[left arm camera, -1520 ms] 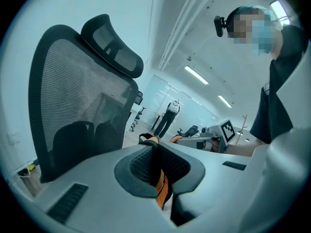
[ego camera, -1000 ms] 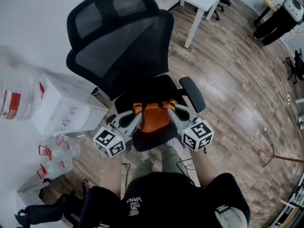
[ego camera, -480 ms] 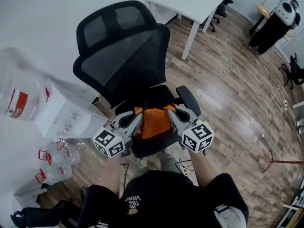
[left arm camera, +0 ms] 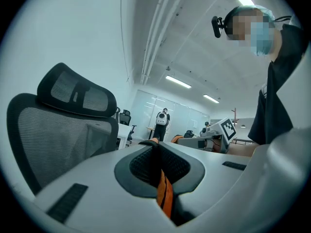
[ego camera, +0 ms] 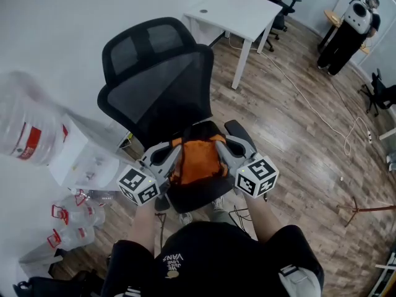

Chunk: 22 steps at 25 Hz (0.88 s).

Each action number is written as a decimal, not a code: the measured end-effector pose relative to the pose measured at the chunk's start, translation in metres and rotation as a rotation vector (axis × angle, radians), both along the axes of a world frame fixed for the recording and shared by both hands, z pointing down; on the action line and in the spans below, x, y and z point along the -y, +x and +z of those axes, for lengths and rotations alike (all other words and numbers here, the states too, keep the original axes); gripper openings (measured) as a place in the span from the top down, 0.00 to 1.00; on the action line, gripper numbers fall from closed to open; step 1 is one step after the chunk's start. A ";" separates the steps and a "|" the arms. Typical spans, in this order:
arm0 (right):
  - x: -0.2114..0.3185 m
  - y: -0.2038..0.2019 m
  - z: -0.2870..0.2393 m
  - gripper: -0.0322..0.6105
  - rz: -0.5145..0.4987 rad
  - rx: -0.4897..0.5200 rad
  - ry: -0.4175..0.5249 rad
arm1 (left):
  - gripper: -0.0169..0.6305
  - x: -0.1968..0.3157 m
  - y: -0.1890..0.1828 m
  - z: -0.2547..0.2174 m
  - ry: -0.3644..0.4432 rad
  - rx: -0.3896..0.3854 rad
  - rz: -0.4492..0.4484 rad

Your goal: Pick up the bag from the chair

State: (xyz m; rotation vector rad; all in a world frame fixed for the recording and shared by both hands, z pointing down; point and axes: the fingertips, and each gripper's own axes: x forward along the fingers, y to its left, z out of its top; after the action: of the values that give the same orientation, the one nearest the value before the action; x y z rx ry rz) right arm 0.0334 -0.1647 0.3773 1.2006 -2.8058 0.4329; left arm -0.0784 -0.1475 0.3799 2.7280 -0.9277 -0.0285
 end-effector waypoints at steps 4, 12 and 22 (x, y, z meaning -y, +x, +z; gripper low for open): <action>0.000 0.002 -0.017 0.93 0.006 0.013 0.029 | 0.94 0.002 0.002 -0.017 0.033 -0.006 -0.001; 0.007 0.003 -0.055 0.93 0.010 0.034 0.092 | 0.94 0.009 0.003 -0.053 0.114 0.003 0.012; 0.015 -0.002 -0.099 0.93 -0.004 0.059 0.167 | 0.94 0.020 -0.003 -0.100 0.196 0.011 -0.005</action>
State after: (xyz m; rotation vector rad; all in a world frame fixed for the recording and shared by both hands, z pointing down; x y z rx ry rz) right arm 0.0312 -0.1796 0.2782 1.2300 -2.9446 0.2416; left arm -0.0813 -0.1673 0.2797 2.9072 -0.9833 -0.1109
